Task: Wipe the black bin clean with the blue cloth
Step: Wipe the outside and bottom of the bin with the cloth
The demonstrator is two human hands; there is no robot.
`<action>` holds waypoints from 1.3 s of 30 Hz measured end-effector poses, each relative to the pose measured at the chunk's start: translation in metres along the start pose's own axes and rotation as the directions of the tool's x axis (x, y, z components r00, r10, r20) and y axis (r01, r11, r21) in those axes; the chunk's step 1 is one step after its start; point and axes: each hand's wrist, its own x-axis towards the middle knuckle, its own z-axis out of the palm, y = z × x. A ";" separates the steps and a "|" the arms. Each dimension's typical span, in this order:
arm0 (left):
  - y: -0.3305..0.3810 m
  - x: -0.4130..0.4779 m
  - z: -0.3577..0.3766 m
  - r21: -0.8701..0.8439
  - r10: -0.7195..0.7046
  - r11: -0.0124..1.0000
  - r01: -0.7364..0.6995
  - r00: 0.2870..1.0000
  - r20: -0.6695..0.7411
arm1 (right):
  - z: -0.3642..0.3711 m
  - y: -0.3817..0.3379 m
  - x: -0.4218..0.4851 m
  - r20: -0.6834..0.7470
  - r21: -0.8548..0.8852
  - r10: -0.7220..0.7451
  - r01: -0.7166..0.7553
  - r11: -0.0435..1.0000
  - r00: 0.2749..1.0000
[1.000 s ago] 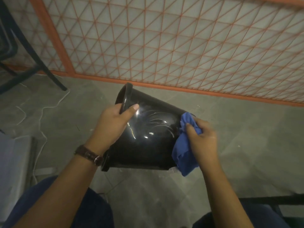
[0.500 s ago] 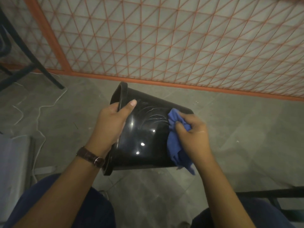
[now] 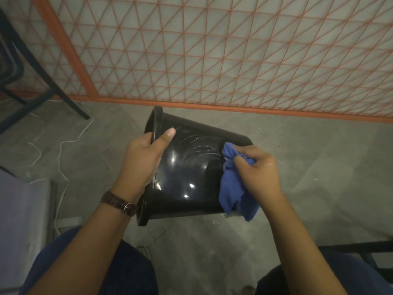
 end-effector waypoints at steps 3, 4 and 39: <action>-0.001 -0.001 0.006 0.014 -0.023 1.000 0.023 1.000 0.009 | -0.006 0.003 0.005 -0.143 0.040 0.079 -0.074 0.996 0.987; -0.001 -0.001 0.008 0.021 -0.024 0.999 0.023 1.000 0.010 | -0.004 0.004 0.005 -0.166 0.010 0.073 -0.072 0.997 0.983; -0.019 -0.009 0.025 -0.040 0.050 0.998 -0.052 0.997 -0.066 | 0.011 0.013 0.003 0.022 0.022 0.037 -0.037 0.999 0.999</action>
